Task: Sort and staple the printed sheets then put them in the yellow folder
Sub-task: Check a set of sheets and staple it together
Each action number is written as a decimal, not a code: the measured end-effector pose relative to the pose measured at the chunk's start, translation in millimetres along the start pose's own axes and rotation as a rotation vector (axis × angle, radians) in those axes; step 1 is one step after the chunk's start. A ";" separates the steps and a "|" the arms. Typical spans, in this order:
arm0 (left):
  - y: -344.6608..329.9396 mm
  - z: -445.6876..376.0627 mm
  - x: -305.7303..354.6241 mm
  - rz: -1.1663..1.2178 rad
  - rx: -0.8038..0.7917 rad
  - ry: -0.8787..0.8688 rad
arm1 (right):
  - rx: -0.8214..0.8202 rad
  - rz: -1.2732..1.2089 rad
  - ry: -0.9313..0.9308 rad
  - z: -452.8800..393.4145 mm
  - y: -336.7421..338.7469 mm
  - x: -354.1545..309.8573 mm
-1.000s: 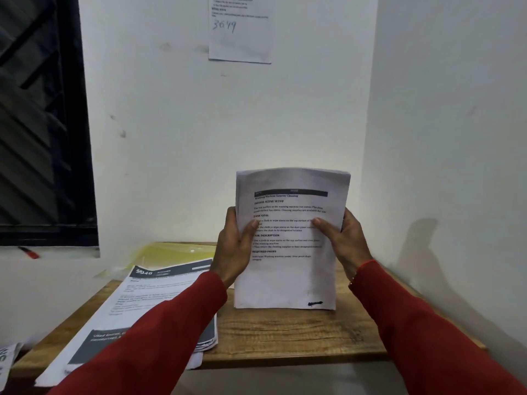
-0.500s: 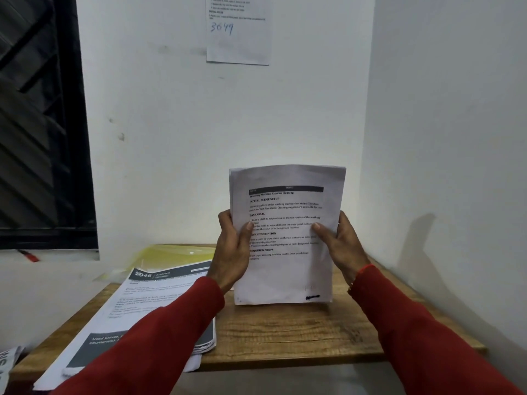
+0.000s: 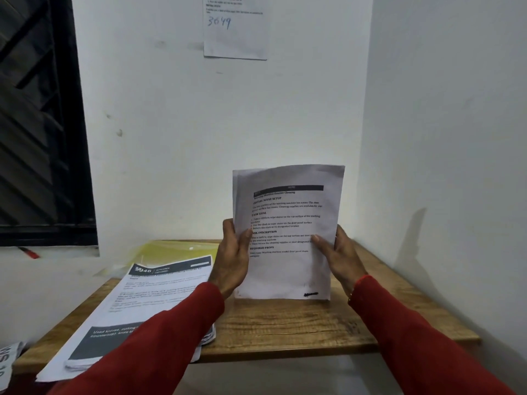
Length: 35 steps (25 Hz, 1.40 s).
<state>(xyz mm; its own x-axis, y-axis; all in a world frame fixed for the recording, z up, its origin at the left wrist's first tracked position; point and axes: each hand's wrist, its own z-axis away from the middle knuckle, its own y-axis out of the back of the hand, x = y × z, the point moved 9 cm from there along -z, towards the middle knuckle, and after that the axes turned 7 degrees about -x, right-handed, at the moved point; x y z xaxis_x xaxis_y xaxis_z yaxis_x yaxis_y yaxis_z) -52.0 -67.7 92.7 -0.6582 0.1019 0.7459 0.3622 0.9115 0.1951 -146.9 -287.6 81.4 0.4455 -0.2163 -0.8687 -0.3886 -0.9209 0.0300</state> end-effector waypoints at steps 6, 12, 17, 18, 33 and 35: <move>23.7 -6.4 -10.1 0.150 0.252 0.167 | 0.203 0.059 -0.127 7.6 18.4 12.2; -1.6 10.5 -66.5 0.687 0.428 0.513 | 0.093 -0.621 -0.165 22.5 -40.9 43.4; 7.9 9.3 -47.5 0.689 0.213 0.442 | 0.205 -0.468 -0.057 12.8 -8.2 19.0; 23.5 3.1 -44.4 0.646 0.177 0.423 | 0.217 -0.408 -0.042 11.4 6.7 12.0; 8.6 4.4 -61.3 0.003 -0.177 0.289 | 0.120 0.038 -0.106 16.2 62.8 22.6; -0.2 16.1 -66.4 0.031 -0.223 0.333 | 0.123 0.023 -0.117 22.5 63.1 33.1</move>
<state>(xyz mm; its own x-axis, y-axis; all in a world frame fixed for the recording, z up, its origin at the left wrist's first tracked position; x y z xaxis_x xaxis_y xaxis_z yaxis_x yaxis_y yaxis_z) -19.0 -68.2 32.9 -0.4086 -0.0402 0.9118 0.5369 0.7974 0.2757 -174.8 -345.6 43.4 0.3414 -0.1916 -0.9202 -0.4966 -0.8680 -0.0036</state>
